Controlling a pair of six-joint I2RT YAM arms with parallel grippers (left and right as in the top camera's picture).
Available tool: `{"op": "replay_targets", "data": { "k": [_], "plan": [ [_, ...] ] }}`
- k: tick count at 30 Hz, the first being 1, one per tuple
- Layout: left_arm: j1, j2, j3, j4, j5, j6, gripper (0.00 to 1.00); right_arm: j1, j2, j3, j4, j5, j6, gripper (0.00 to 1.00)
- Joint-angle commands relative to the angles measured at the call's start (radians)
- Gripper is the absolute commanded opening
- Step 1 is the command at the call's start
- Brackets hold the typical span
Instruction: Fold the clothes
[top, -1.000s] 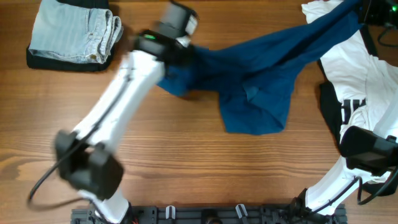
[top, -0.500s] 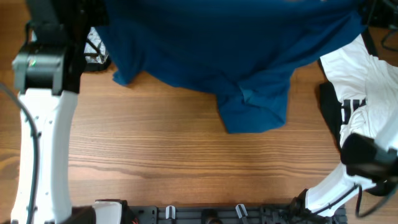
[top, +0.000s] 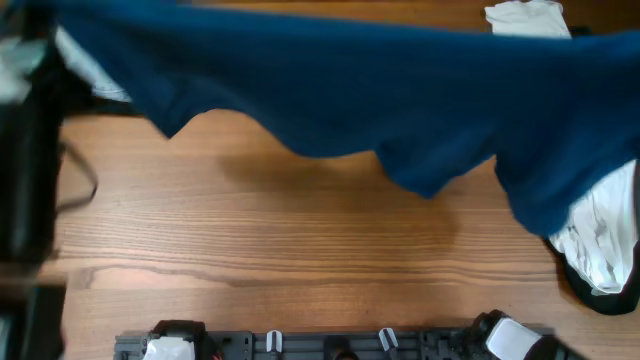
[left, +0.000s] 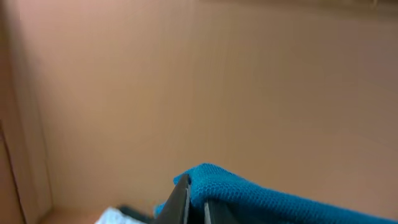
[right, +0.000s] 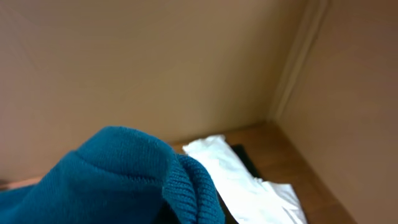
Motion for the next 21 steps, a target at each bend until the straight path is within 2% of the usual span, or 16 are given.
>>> {"op": "replay_targets", "data": {
  "k": [1,6,11,18,21],
  "plan": [
    [0.004,-0.108,0.01,-0.014,-0.032,-0.009,0.04,-0.015,-0.08,0.008,0.018,0.027,0.023,0.04],
    [0.004,-0.12,0.01,-0.092,-0.032,-0.009,0.04,-0.015,-0.138,0.008,0.018,0.052,0.022,0.04],
    [0.004,-0.027,0.01,-0.155,-0.082,-0.009,0.04,-0.015,-0.068,0.007,0.012,-0.006,-0.006,0.04],
    [0.016,0.241,0.01,-0.194,-0.171,-0.01,0.04,-0.003,0.197,0.007,-0.045,-0.187,-0.102,0.04],
    [0.048,0.383,0.01,-0.183,-0.171,-0.01,0.04,0.072,0.349,0.007,-0.04,-0.191,-0.134,0.04]
  ]
}}
